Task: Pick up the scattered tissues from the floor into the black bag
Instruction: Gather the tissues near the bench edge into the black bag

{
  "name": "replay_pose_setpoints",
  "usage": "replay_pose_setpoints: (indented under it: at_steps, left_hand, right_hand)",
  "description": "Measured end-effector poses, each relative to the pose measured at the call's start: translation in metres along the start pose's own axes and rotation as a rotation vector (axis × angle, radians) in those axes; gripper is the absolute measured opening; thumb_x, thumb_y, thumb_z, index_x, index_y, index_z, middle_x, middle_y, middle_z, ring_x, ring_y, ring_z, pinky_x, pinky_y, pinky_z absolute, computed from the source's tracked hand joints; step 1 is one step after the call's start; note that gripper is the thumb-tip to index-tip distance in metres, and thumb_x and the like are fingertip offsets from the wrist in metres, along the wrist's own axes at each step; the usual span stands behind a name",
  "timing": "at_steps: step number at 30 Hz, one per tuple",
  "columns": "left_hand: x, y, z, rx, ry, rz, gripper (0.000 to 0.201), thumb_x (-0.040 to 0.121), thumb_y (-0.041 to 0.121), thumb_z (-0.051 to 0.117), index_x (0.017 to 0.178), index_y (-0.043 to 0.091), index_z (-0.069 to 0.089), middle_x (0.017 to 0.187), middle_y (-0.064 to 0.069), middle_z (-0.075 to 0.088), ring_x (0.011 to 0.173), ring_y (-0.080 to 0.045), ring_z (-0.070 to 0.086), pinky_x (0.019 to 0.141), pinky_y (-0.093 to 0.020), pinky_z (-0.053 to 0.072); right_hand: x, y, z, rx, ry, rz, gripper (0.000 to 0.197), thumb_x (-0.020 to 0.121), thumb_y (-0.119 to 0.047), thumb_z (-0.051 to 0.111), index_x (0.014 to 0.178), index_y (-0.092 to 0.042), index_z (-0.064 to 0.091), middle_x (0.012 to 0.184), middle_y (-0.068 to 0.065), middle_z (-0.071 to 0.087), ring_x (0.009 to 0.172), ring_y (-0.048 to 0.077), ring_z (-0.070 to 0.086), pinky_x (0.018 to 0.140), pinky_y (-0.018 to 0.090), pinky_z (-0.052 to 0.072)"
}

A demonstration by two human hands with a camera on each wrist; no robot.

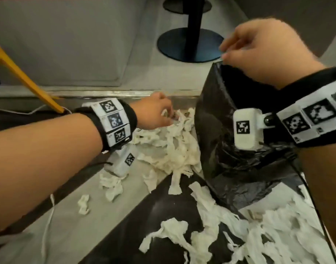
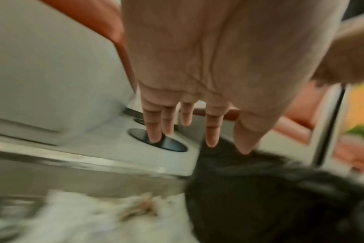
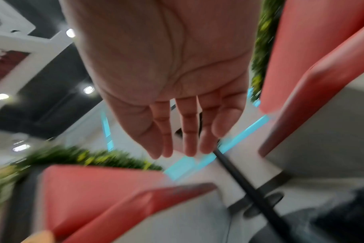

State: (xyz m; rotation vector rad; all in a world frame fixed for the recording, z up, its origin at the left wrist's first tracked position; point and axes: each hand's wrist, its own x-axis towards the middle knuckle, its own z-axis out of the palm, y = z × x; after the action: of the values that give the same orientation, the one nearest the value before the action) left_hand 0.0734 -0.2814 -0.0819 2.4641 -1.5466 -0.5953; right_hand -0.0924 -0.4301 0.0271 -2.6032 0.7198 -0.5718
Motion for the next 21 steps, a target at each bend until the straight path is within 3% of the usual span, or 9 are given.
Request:
replay_pose_setpoints:
  at_steps: [5,8,10,12,14,16,18,19,21]
  left_hand:
    - [-0.081,-0.139,0.058,0.207,-0.261,-0.358,0.047,0.087,0.024,0.055,0.132,0.031,0.043,0.140,-0.009,0.032,0.118,-0.038,0.049,0.102,-0.045,0.042]
    - [-0.117,-0.177,0.111,0.206,-0.352,-0.408,0.069,0.085,0.021,0.052,0.143,0.043,0.022,0.148,-0.013,0.022,0.125,-0.041,0.042,0.104,-0.048,0.041]
    - [-0.132,-0.186,0.143,0.194,-0.397,-0.387,0.082,0.083,0.027,0.057,0.143,0.052,0.008,0.154,-0.012,0.011,0.132,-0.041,0.032,0.107,-0.049,0.038]
    - [-0.139,-0.190,0.169,0.170,-0.458,-0.341,0.093,0.077,0.042,0.065,0.139,0.059,-0.002,0.158,-0.011,0.000,0.138,-0.043,0.021,0.112,-0.050,0.031]
    - [-0.141,-0.194,0.188,0.178,-0.491,-0.288,0.099,0.072,0.053,0.068,0.136,0.063,-0.006,0.159,-0.009,-0.006,0.140,-0.042,0.015,0.111,-0.052,0.030]
    - [-0.137,-0.200,0.199,0.225,-0.493,-0.222,0.098,0.071,0.058,0.067,0.135,0.063,-0.007,0.158,-0.007,-0.006,0.138,-0.038,0.018,0.107,-0.053,0.034]
    - [-0.132,-0.206,0.205,0.248,-0.494,-0.181,0.092,0.074,0.055,0.066,0.138,0.060,-0.001,0.157,-0.007,-0.001,0.134,-0.036,0.023,0.104,-0.052,0.038]
    - [-0.131,-0.208,0.206,0.239,-0.494,-0.180,0.086,0.076,0.051,0.066,0.139,0.055,0.007,0.155,-0.007,0.005,0.132,-0.035,0.025,0.103,-0.050,0.039]
    - [-0.129,-0.210,0.206,0.184,-0.466,-0.168,0.066,0.080,0.040,0.065,0.137,0.039,0.030,0.147,-0.010,0.022,0.124,-0.034,0.034,0.100,-0.046,0.041]
  right_hand:
    - [-0.052,-0.058,0.139,-0.201,-0.728,-0.433,0.023,0.090,-0.026,0.052,0.109,-0.034,0.063,0.108,-0.003,0.062,0.096,0.019,0.058,0.081,0.034,0.048]
    - [-0.117,-0.052,0.208,-0.379,-1.149,-0.612,0.028,0.094,-0.022,0.045,0.120,-0.026,0.057,0.117,0.004,0.051,0.103,0.028,0.056,0.074,0.036,0.046]
    - [-0.161,-0.041,0.240,-0.410,-1.334,-0.662,0.032,0.094,-0.022,0.046,0.125,-0.025,0.052,0.123,0.012,0.048,0.104,0.037,0.054,0.078,0.042,0.047]
    - [-0.190,-0.030,0.258,-0.420,-1.446,-0.540,0.041,0.092,-0.038,0.048,0.131,-0.025,0.043,0.129,0.015,0.047,0.110,0.039,0.051,0.088,0.046,0.044]
    - [-0.207,-0.019,0.268,-0.472,-1.561,-0.620,0.063,0.086,-0.060,0.045,0.139,-0.029,0.029,0.141,0.011,0.039,0.125,0.035,0.041,0.103,0.046,0.034]
    - [-0.217,-0.007,0.278,-0.478,-1.589,-0.675,0.082,0.075,-0.080,0.025,0.144,-0.037,0.015,0.150,0.007,0.027,0.134,0.035,0.029,0.111,0.047,0.023]
    - [-0.217,0.000,0.283,-0.532,-1.571,-0.770,0.101,0.054,-0.085,0.006,0.143,-0.037,0.017,0.147,0.010,0.030,0.130,0.037,0.033,0.108,0.048,0.027]
    - [-0.219,0.007,0.287,-0.555,-1.546,-0.805,0.098,0.057,-0.084,0.009,0.141,-0.035,0.024,0.142,0.011,0.036,0.125,0.038,0.038,0.103,0.047,0.033]
    - [-0.211,0.004,0.288,-0.557,-1.510,-0.808,0.058,0.091,-0.062,0.023,0.131,-0.025,0.041,0.129,0.013,0.046,0.110,0.039,0.050,0.089,0.047,0.045]
